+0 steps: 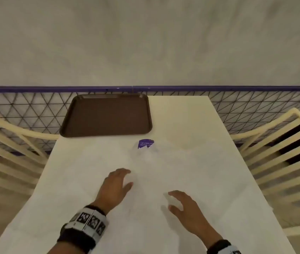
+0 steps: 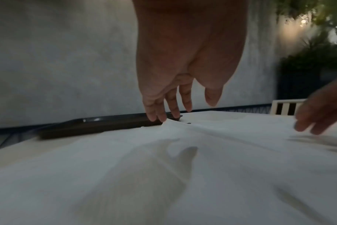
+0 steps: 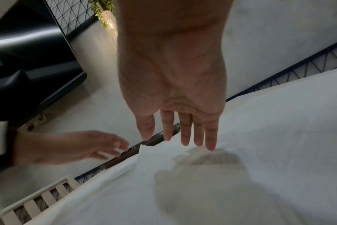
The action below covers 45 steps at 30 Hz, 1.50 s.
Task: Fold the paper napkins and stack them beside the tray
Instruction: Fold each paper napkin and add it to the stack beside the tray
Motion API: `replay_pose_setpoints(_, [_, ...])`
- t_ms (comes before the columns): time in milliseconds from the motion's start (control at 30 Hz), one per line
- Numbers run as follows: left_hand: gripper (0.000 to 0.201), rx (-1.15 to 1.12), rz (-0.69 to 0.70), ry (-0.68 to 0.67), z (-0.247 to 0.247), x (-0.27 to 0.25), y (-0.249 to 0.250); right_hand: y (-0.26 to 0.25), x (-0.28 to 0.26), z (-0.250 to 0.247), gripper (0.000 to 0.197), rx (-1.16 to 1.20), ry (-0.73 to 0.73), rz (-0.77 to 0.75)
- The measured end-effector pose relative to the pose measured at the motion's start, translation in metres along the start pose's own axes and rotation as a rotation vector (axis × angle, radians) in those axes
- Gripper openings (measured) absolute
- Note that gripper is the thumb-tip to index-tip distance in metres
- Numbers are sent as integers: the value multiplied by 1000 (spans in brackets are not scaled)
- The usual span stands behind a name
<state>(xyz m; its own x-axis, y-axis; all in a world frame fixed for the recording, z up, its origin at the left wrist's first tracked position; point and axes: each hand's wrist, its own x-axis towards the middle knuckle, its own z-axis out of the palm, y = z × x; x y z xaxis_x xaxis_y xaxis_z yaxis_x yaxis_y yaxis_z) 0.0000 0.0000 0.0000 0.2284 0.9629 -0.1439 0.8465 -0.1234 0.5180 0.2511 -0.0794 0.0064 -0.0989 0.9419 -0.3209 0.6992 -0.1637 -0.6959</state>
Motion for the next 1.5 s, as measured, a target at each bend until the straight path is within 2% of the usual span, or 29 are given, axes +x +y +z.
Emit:
replay_pose_setpoints(67, [44, 110, 75, 90, -5, 37, 10, 5, 4, 3, 38, -10, 6, 1])
replay_pose_setpoints(133, [43, 186, 121, 129, -12, 74, 22, 9, 4, 6, 34, -40, -26, -9])
replay_pose_setpoints(200, [44, 301, 120, 79, -9, 103, 29, 12, 5, 9, 34, -52, -36, -29])
replay_pose_setpoints(267, [46, 405, 49, -28, -5, 127, 30, 16, 7, 10, 38, -44, -37, -35])
replay_pose_setpoints(367, [44, 371, -119, -132, -5, 147, 35, 23, 10, 13, 47, -39, -32, -38])
replay_pose_setpoints(433, [38, 311, -211, -172, -4, 153, 38, 27, 10, 13, 45, -10, -40, -19])
replay_pose_setpoints(500, [28, 271, -232, -178, -9, 152, 43, 25, 9, 9, 36, 11, -29, -33])
replay_pose_setpoints(567, [13, 219, -180, -141, -19, 145, 49, 18, 9, 1, 33, 20, 6, -43])
replay_pose_setpoints(600, [13, 171, -133, -124, -26, 138, 53, 13, 10, -6, 37, 19, 43, -35])
replay_pose_setpoints(667, [30, 31, -18, -132, -43, 118, 64, 5, 14, -19, 68, 21, 167, -44])
replay_pose_setpoints(700, [32, -26, 47, -151, -52, 108, 70, 1, 19, -25, 87, 55, 214, -53])
replay_pose_setpoints(767, [25, -86, 177, -178, -69, 87, 83, -9, 32, -36, 110, 172, 195, -29])
replay_pose_setpoints(800, [20, -129, 219, -171, -77, 78, 90, -15, 39, -41, 112, 239, 148, -8])
replay_pose_setpoints(833, [16, -190, 237, -167, -86, 71, 96, -19, 46, -46, 105, 305, 88, 9])
replay_pose_setpoints(867, [12, -264, 242, -151, -94, 64, 101, -23, 52, -51, 90, 372, 30, 15])
replay_pose_setpoints(933, [9, -390, 218, -68, -107, 56, 105, -30, 58, -65, 50, 468, -41, 19])
replay_pose_setpoints(967, [11, -446, 191, -11, -112, 52, 104, -34, 58, -73, 35, 494, -36, 8])
replay_pose_setpoints(1033, [12, -540, 123, 111, -118, 43, 98, -44, 52, -90, 14, 532, 80, -39])
replay_pose_setpoints(1067, [12, -581, 100, 160, -119, 37, 94, -51, 47, -99, 9, 543, 173, -78])
replay_pose_setpoints(1133, [11, -622, 95, 233, -116, 21, 90, -62, 33, -113, 19, 553, 353, -164])
replay_pose_setpoints(1200, [11, -674, 119, 305, -108, 1, 90, -69, 11, -119, 18, 556, 448, -270])
replay_pose_setpoints(1267, [27, -725, 171, 322, -95, -21, 88, -67, -11, -115, 18, 518, 443, -334])
replay_pose_setpoints(1367, [39, -700, 245, 231, -62, -49, 73, -32, -29, -91, 20, 538, 356, -360])
replay_pose_setpoints(1433, [47, -663, 221, 147, -35, -63, 55, -6, -37, -72, 12, 523, 284, -348])
replay_pose_setpoints(1500, [53, -581, 192, 51, -9, -75, 39, 16, -43, -53, 13, 484, 209, -293])
